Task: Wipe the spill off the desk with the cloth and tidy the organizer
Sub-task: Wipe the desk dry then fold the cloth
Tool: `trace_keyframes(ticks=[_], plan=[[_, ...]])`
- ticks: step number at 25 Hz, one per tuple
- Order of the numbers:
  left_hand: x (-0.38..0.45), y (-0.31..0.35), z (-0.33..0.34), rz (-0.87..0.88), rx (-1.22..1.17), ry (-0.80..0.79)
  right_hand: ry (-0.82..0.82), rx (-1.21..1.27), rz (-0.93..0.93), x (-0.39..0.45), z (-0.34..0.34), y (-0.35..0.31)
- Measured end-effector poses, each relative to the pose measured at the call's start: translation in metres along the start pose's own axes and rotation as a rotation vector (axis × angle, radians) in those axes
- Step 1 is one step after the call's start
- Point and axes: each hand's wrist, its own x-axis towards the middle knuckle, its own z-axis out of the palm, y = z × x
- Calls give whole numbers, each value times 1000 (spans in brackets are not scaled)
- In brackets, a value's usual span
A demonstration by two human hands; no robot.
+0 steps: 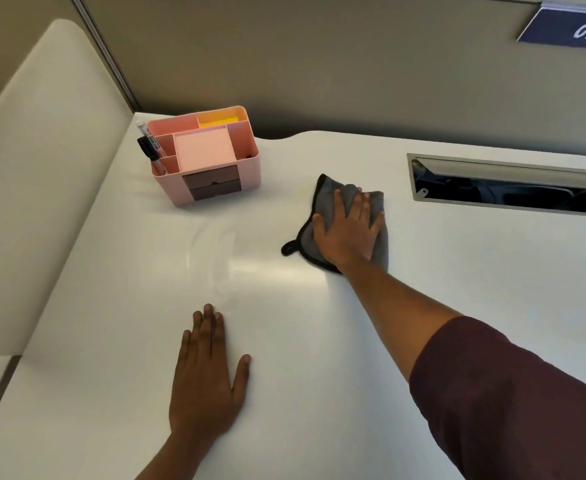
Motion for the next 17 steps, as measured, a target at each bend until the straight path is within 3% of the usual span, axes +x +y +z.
trace_keyframes(ticks=[4, 7, 12, 14, 17], plan=[[1, 0, -4, -7, -64, 48, -67, -22, -436, -37, 25, -108], [1, 0, -12, -90, -190, 169, -113, -42, -758, -86, 40, -137], [-9, -8, -13, -326, -396, 351, -120, 48, -1121, -178, 54, -93], [-22, -13, -11, -369, -381, 300, -124, 58, -1165, -209, 55, -56], [-53, -8, -7, -241, -240, 152, -158, 33, -1162, -234, 44, 8]])
